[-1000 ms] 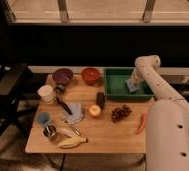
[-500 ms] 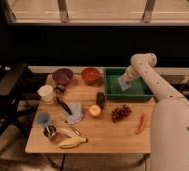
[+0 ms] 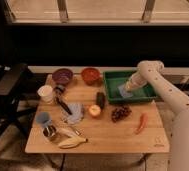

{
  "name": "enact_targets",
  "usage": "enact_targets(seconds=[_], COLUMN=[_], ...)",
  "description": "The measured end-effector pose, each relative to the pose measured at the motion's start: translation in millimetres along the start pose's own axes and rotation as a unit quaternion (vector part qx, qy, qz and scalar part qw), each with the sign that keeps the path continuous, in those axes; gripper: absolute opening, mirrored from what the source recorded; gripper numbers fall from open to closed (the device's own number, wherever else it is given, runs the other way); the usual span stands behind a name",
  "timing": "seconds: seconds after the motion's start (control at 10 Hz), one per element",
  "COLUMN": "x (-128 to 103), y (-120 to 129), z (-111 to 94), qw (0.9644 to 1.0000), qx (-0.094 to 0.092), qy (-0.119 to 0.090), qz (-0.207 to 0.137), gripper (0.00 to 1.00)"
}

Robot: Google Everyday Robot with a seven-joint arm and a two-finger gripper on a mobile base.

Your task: Wipe tray with sponge

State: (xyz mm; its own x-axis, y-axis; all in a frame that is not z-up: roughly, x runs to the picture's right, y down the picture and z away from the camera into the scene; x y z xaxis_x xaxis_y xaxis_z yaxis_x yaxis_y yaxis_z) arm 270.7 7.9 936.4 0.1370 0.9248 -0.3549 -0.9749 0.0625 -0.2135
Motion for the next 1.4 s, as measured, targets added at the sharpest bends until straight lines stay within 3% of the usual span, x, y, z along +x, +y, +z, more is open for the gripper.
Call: enact_targets(seconds=[0.3, 0.7, 0.9, 1.3, 1.4], x=[-9, -70, -82, -62, -59], y=[-26, -35, -19, 22, 25], z=[10, 24, 25, 1, -2], qw=[0.9994, 0.998, 0.9984, 0.9982, 0.9979], qx=[0.031, 0.062, 0.051, -0.021, -0.027], qy=[0.007, -0.013, -0.02, -0.023, -0.022], qz=[0.012, -0.004, -0.015, -0.051, -0.054], gripper=[0.0, 0.0, 0.0, 0.0, 0.0])
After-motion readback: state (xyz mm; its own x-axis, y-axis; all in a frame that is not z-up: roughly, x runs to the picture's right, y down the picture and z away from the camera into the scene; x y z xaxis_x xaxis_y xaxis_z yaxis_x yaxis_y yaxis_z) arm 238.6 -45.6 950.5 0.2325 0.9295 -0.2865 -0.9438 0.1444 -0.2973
